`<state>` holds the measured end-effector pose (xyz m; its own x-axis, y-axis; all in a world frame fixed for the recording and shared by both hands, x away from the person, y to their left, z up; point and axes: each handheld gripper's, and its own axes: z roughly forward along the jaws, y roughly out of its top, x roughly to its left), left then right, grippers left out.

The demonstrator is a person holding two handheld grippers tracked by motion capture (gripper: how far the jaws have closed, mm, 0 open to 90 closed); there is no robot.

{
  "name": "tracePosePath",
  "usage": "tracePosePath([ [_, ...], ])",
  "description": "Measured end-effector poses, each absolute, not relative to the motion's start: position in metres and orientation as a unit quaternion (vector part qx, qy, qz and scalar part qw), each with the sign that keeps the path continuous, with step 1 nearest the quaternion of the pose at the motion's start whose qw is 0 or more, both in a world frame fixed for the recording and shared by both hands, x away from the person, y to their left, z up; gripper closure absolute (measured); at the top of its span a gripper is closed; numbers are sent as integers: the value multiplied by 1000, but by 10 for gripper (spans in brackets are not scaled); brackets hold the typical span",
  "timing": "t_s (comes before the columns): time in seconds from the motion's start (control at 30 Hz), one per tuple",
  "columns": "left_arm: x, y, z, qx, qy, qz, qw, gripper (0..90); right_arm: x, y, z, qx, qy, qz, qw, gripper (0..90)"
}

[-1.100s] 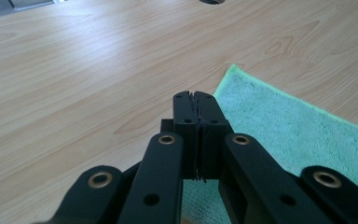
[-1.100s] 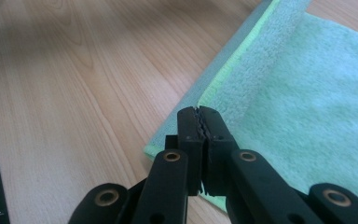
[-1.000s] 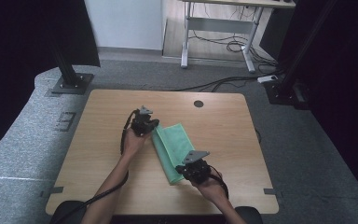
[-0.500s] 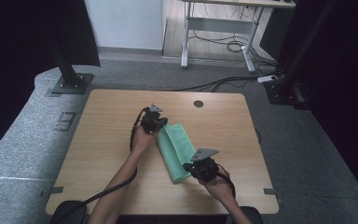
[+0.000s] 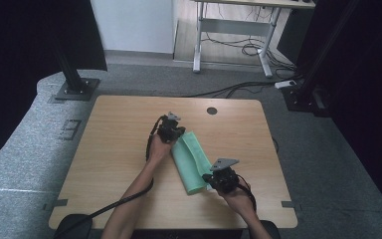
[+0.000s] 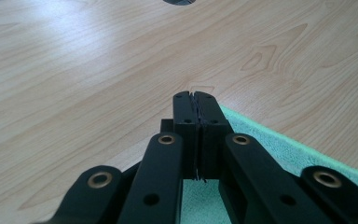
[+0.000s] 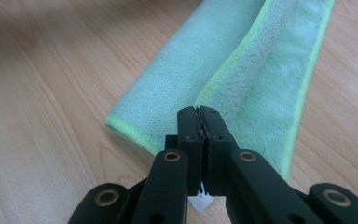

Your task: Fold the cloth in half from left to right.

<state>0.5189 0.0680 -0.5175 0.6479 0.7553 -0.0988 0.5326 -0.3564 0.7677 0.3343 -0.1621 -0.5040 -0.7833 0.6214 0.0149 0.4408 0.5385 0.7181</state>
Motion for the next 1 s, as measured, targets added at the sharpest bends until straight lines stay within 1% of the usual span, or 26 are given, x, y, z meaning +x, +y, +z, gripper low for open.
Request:
tracePosePath([
  [0.47,526,57,-526,817,398,140,393,866,340,-170,-512,323,866,360,127,867],
  [0.5,525,56,-527,818,397,143,390,844,341,-171,-512,323,866,359,129,866],
  [0.53,525,56,-527,819,396,145,390,793,341,-173,-512,325,866,359,128,862],
  [0.57,525,55,-527,819,394,149,389,763,342,-174,-513,326,865,359,129,857],
  [0.67,523,53,-526,820,392,159,386,623,343,-177,-512,334,862,361,126,823],
  [0.73,523,54,-523,820,390,162,386,553,344,-180,-511,339,859,361,127,793],
  [0.8,523,54,-519,818,391,160,390,500,344,-183,-510,342,857,363,129,773],
  [0.93,520,56,-508,815,385,166,400,436,346,-190,-504,350,851,368,137,736],
  [1.0,517,58,-503,811,383,168,408,403,347,-194,-500,356,846,370,143,704],
])
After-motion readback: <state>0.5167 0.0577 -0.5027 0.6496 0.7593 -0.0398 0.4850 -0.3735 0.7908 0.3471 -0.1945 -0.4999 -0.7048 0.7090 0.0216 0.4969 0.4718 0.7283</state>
